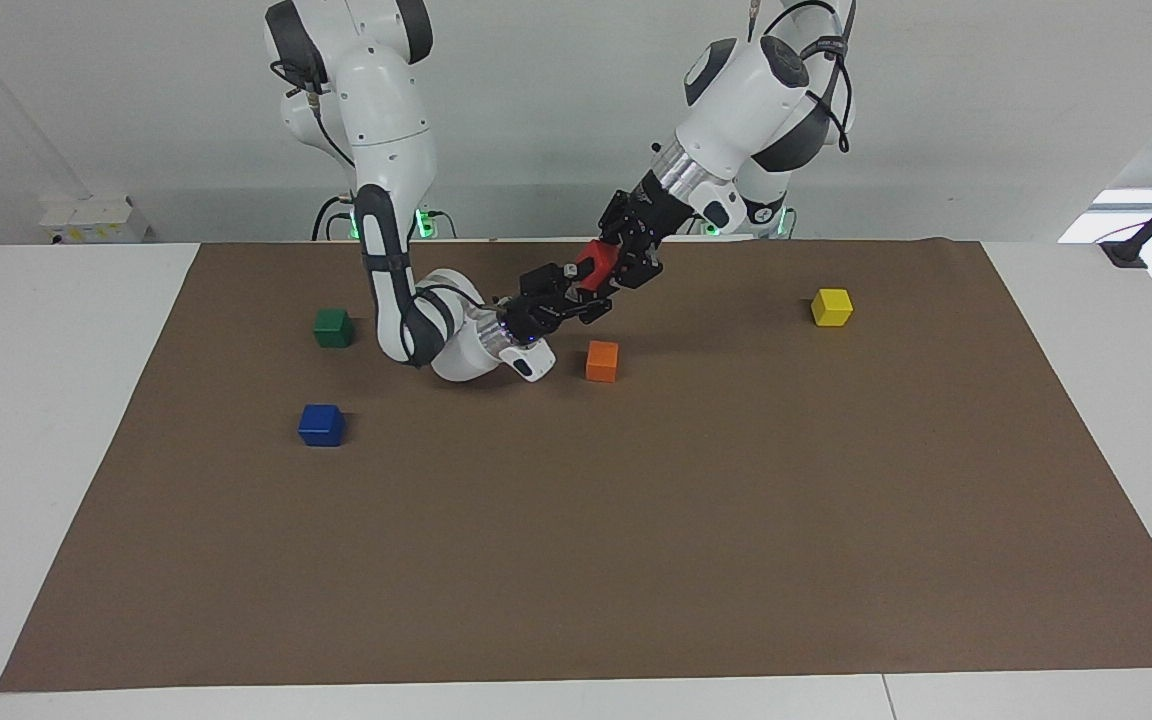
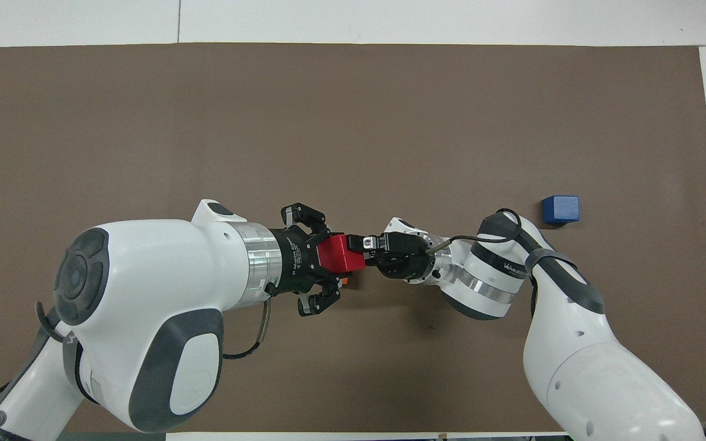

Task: Transfer red block to right arm and stack on blue block
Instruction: 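Grasp the red cube with the right gripper and open the left gripper, then carry the red cube toward the blue cube while the left gripper retracts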

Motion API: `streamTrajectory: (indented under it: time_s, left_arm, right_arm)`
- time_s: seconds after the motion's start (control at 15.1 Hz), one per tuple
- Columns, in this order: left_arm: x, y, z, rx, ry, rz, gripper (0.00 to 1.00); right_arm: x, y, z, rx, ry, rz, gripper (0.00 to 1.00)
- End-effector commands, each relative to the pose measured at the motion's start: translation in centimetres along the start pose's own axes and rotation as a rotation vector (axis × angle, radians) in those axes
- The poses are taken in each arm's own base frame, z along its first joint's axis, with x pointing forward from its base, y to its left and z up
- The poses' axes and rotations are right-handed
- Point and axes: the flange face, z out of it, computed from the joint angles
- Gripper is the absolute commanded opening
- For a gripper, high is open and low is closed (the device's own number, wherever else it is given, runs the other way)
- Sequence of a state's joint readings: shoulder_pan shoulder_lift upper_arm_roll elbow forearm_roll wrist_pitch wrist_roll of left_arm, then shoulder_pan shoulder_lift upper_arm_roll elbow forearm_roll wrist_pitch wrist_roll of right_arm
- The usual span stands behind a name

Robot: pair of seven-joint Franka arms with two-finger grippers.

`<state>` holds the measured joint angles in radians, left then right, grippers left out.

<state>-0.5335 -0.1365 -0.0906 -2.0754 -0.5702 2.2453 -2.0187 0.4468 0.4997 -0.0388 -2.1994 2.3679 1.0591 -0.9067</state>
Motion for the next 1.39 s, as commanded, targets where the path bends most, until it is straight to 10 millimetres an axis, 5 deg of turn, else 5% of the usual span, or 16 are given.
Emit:
streamTrajectory:
  time_s: [0.0,0.07,0.46,0.79,1.06,1.32]
  left_arm:
    - [0.3,-1.1,-0.4,-0.002,-0.008,0.003,0.6]
    - [0.4,-0.7,-0.7,-0.007,-0.011,-0.015,1.0]
    - [3.7,2.8,-4.8,-0.028,0.002,-0.055,1.0]
    - [10.6,7.3,-8.9,-0.098,0.02,0.031,1.0]
    - [17.7,9.8,-12.5,-0.12,0.05,0.147,1.0]
    - [21.6,10.7,-13.5,-0.077,0.265,0.393,1.0]
  right_arm:
    - [-0.3,-0.2,0.3,-0.025,-0.018,-0.026,0.0]
    - [-0.3,-0.3,0.2,-0.026,-0.018,-0.025,0.0]
    - [-0.1,-0.9,0.6,-0.026,-0.021,-0.026,0.0]
    - [0.2,-1.2,0.8,-0.039,-0.015,-0.029,0.0]
    - [2.0,-4.3,1.9,-0.164,0.029,-0.029,0.0]
    - [4.1,-8.4,3.5,-0.265,0.014,-0.014,0.0]
